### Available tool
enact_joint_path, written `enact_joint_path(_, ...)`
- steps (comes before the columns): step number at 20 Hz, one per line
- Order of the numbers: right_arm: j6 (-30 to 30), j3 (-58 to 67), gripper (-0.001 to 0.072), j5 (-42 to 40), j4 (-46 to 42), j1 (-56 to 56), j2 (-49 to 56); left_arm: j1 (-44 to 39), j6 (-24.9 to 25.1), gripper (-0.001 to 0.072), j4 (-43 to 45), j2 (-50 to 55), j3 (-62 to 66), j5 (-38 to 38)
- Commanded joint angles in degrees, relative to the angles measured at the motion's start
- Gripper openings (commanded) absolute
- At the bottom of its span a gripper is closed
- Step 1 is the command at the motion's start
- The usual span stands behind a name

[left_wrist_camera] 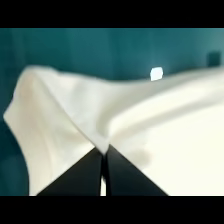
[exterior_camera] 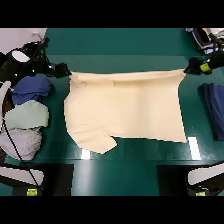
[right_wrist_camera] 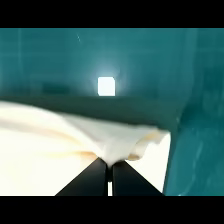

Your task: Fold the shirts.

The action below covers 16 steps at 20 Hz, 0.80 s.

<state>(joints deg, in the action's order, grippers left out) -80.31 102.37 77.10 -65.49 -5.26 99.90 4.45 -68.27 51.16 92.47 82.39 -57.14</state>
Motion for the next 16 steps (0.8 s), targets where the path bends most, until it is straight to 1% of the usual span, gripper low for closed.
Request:
enact_joint_path(1,-0.02,-5.84,0.0013,1.38,-5.25,2.03,-0.68,-0.52,1.16,0.0025,5.86,0.20,-4.37,-3.28)
enact_joint_path(5,-0.26,-13.81,0.0014,-3.41,-4.92,4.00,-0.66,-0.52,1.18,0.0026,6.75,0.22,-8.20,-0.68)
enact_joint_path(7,-0.28,-14.80,0.0015,-3.58,-4.52,4.15,-0.66,-0.52,1.11,0.0027,7.21,0.20,-8.22,-0.94)
enact_joint_path(8,-0.70,-14.73,0.0032,-3.32,-4.52,4.11,-0.79,-0.35,0.66,0.0053,7.23,0.20,-8.20,-1.38)
enact_joint_path(9,-0.76,-14.73,0.0230,-3.08,-4.55,4.07,-1.18,-0.35,-0.02,0.0342,7.37,0.20,-8.15,-1.97)
enact_joint_path(10,-0.79,-14.73,0.0399,-2.93,-4.57,3.76,-1.73,-0.35,-1.95,0.0607,7.43,0.17,-8.13,-2.47)
enact_joint_path(11,-0.79,-14.73,0.0401,-2.40,-4.59,3.26,-2.54,-0.26,-4.22,0.0617,8.87,0.11,-7.67,-4.07)
enact_joint_path(13,-0.79,-14.75,0.0399,-0.48,-4.74,1.95,-5.33,0.28,-6.80,0.0616,12.61,-1.25,-6.75,-8.46)
enact_joint_path(14,-0.79,-14.93,0.0388,0.81,-4.79,0.92,-7.37,1.09,-7.50,0.0616,13.51,-2.78,-6.95,-10.67)
enact_joint_path(16,-0.72,-17.38,0.0387,2.23,-4.70,-1.05,-12.55,2.73,-8.02,0.0616,13.51,-7.45,-9.51,-14.80)
